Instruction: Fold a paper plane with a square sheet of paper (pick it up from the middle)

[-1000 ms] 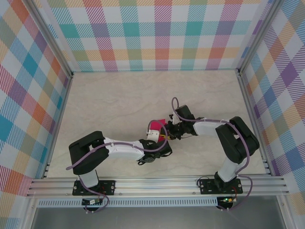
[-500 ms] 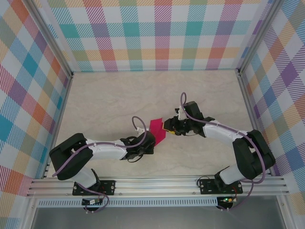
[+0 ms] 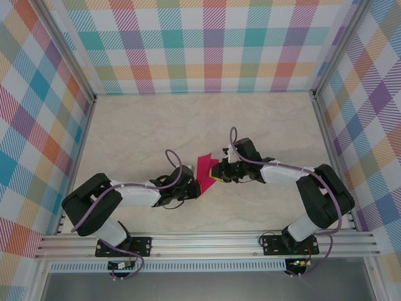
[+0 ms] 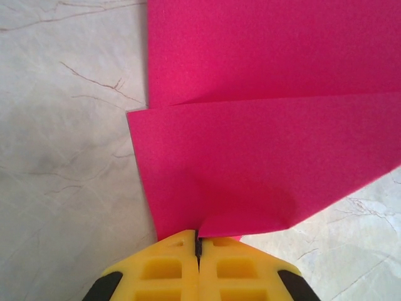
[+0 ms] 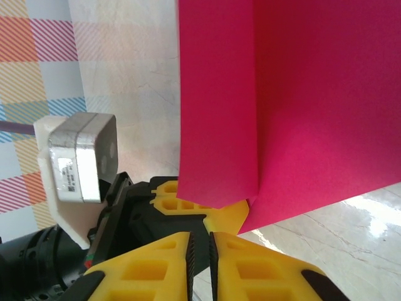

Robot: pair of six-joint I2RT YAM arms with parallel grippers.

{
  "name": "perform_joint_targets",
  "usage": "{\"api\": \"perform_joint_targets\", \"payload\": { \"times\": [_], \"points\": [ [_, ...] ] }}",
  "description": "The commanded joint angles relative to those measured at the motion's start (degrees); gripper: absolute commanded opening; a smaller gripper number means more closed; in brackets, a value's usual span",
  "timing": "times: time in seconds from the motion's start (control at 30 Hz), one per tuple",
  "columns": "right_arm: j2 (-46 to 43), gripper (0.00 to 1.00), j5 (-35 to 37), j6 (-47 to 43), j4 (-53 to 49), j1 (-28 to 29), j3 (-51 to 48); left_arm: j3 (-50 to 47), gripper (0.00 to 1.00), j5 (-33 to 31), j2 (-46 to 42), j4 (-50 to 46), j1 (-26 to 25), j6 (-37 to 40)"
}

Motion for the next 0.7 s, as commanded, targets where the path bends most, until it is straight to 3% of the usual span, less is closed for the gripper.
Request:
{"api": "perform_joint_targets", "payload": {
  "times": [0.0,0.33,0.67],
  "points": [
    [2.62,0.15,-2.74,1.04,4.43,1.14,1.54,-1.46,0.00,3.02,-0.39,-0.05,1.66,0.56],
    [8.78,0.13,-5.08,3.41,9.58,2.18,4.68,-2.04,0.00,6.18,-0.91,0.48,3.98,0.81],
    [13.74,0.12,-3.43,3.92,8.38,2.30,7.97,-1.24,0.00,6.97,-1.09,-1.61,4.94,1.95]
  ]
}}
